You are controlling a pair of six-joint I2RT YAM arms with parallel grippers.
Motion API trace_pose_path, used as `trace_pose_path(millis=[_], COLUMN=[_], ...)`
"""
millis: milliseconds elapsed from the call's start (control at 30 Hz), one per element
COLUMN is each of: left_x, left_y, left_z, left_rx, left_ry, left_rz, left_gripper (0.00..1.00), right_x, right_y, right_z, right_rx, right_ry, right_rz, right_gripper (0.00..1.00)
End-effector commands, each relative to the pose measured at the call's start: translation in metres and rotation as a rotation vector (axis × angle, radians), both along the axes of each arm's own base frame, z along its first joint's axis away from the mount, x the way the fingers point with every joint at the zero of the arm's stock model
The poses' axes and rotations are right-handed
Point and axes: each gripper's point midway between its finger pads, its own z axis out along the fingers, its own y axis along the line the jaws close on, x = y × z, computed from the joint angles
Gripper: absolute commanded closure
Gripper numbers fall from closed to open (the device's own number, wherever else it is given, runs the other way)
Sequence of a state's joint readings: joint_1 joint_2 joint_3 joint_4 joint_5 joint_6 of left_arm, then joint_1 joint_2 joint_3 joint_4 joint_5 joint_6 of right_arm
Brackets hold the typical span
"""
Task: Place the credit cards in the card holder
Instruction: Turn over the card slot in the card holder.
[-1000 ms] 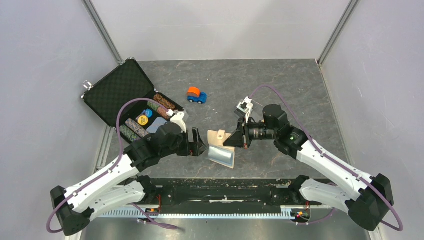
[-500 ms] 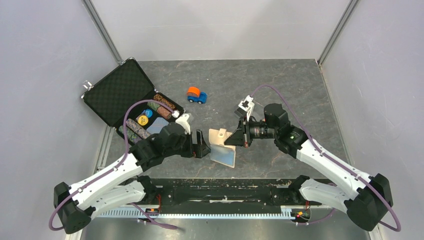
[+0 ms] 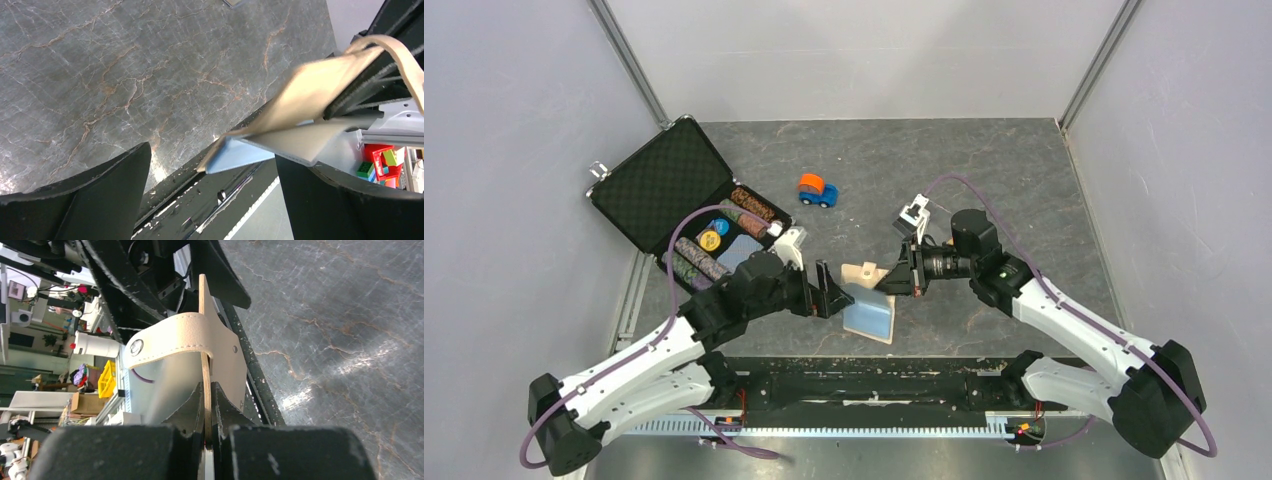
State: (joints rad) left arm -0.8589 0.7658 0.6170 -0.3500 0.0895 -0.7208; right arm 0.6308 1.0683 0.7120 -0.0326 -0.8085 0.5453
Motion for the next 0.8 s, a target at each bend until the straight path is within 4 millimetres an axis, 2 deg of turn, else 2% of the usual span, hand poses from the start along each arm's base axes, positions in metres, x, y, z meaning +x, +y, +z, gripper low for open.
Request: trace_pose_path(millis=[0,267,433,533,767], left_x=[0.009,0.017,0.006,-0.002,-0.016], left_y=[-0.014,-0.026,-0.043,-0.046,-0.037], left_z=[0.012,0.030,0.051,0.058,0.071], left_rx=[-0.071,-0.156,-0.289,-0.319,-0.357], left_ry=[-0.017,-0.077,-0.121,-0.141,-0.173], left_rz=[0.007,-0.012,-0.130,-0.191,-0.238], left_gripper=[0.00,0.00,0.01,0.02,0.18], right_x=[-0.011,-0.015,-0.019,-0.020,-0.014], right_y=[0.003,0.002,0.003,0.004,0.007], right_z=[0.023,0.025,0.033,0.039,0.038], right_rx=[0.096,0.117,0.145,0.157,0.153], right_ry=[-0.029,-0.016,-0.012,-0.020,-0.014], right_rz=[0.059,0.067,0.095,0.107,0.111], right_gripper=[1.00,1.00,1.00,1.00,1.00])
